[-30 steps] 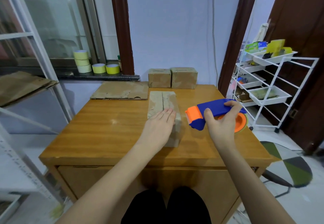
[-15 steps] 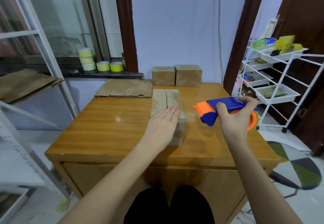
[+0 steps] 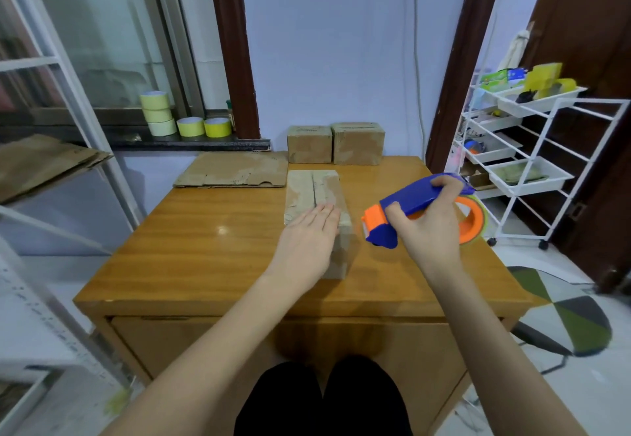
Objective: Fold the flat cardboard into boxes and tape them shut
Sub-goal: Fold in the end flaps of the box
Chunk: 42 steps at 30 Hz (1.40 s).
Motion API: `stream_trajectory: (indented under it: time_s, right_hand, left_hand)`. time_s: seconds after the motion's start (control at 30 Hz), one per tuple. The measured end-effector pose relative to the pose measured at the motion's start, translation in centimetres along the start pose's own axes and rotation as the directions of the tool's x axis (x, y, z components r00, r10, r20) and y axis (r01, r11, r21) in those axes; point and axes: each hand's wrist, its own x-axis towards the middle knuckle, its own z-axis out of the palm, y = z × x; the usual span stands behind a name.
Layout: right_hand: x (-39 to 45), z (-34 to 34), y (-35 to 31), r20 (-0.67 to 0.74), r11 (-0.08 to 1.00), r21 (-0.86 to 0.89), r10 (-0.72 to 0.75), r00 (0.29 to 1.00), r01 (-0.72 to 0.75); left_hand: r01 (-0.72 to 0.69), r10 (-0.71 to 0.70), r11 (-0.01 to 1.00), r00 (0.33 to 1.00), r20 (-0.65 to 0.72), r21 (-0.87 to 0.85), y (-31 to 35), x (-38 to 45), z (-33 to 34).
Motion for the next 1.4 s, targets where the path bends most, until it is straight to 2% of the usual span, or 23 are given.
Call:
stream_trajectory:
  time_s: [0.27, 0.43, 0.57, 0.73, 0.87, 1.0, 1.07, 1.2, 1.4]
  right_hand:
    - [2.1, 2.2, -2.4, 0.186, 0.934, -0.313, -0.116, 0.976, 0.171]
    - [2.5, 3.3, -2.1, 0.205, 0.894, -0.416, -0.087, 0.975, 0.167]
    - [1.1, 4.5, 0.1, 0.242, 0.891, -0.429, -0.042, 0.969, 0.146]
    - [2.5, 2.6, 1.3, 0.142, 0.915, -0.395, -0.024, 0.990, 0.079]
    - [4.1, 0.8, 1.8, 0.119, 0.794, -0.591, -0.091, 0.989, 0.144]
    - [4.8, 1.1, 2.1, 0.176, 0.667, -0.710, -0.142, 0.974, 0.225]
    - [5.1, 1.9, 2.4, 0.217, 0.641, -0.719, -0.161, 0.963, 0.269]
    - [5.1, 3.6, 3.1, 0.311, 0.702, -0.602, -0.232, 0.922, 0.380]
    - [3.7, 4.6, 5.3, 0.419, 0.741, -0.477, -0.281, 0.863, 0.473]
  left_hand:
    - [0.038, -0.031, 0.997, 0.995, 0.096, -0.074, 0.2, 0.0, -0.7]
    - [0.033, -0.025, 0.997, 0.995, 0.095, -0.076, 0.5, 0.1, -1.3]
    - [0.048, -0.039, 0.994, 0.995, 0.095, -0.099, 0.4, 0.1, -1.4]
    - [0.046, -0.038, 0.996, 0.994, 0.103, -0.081, 0.2, 0.3, -1.8]
    - [0.029, -0.021, 0.998, 0.989, 0.148, -0.052, 0.2, 0.5, -2.0]
    - [0.050, -0.046, 0.998, 0.990, 0.133, -0.023, 0.0, 1.3, -2.4]
    - [0.042, -0.039, 0.999, 0.989, 0.140, -0.013, 0.2, 1.5, -2.8]
    - [-0.003, 0.006, 1.000, 0.988, 0.151, -0.021, 0.5, 1.3, -2.9]
    - [0.031, -0.030, 1.000, 0.978, 0.205, -0.002, 0.6, 1.5, -3.3]
